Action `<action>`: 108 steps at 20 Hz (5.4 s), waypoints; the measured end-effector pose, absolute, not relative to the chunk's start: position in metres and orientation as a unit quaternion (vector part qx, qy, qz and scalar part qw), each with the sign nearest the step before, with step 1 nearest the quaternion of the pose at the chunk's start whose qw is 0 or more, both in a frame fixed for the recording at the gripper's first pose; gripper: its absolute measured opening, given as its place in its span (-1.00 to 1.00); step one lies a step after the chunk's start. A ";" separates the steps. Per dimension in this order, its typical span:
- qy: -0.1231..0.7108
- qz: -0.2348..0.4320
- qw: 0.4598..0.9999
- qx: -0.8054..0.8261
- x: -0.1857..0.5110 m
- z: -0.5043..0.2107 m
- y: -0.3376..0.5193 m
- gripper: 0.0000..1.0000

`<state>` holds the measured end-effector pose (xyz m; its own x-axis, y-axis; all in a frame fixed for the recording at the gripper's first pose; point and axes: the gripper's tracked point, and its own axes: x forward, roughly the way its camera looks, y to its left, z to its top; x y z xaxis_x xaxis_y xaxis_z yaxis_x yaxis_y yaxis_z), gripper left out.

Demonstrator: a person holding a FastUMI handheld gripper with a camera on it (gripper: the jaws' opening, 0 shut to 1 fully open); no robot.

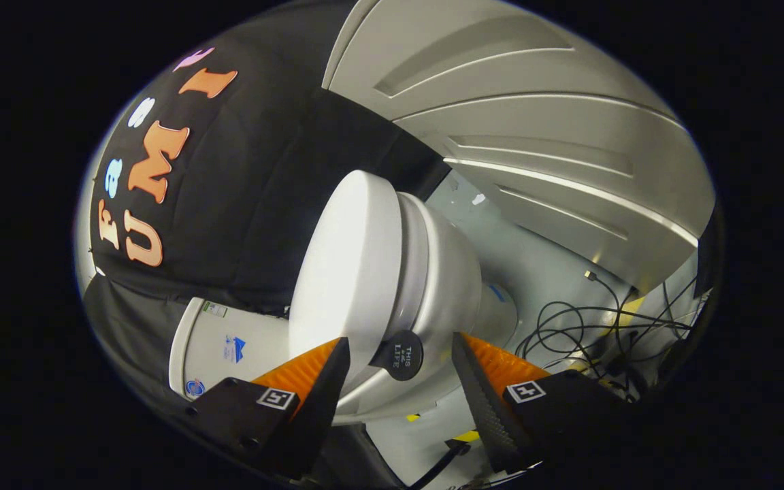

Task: Open the toilet lid.

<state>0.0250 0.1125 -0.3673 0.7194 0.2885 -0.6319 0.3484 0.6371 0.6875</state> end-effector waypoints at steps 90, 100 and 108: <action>0.116 0.026 0.971 -0.208 0.057 -0.114 0.399 -0.84; 0.087 0.055 0.956 -0.274 0.049 -0.114 0.466 -0.84; 0.073 0.098 0.950 -0.286 0.043 -0.122 0.522 -0.84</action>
<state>0.0434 0.5222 -0.1223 0.9702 0.1434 -0.1951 -0.2273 0.8173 -0.5294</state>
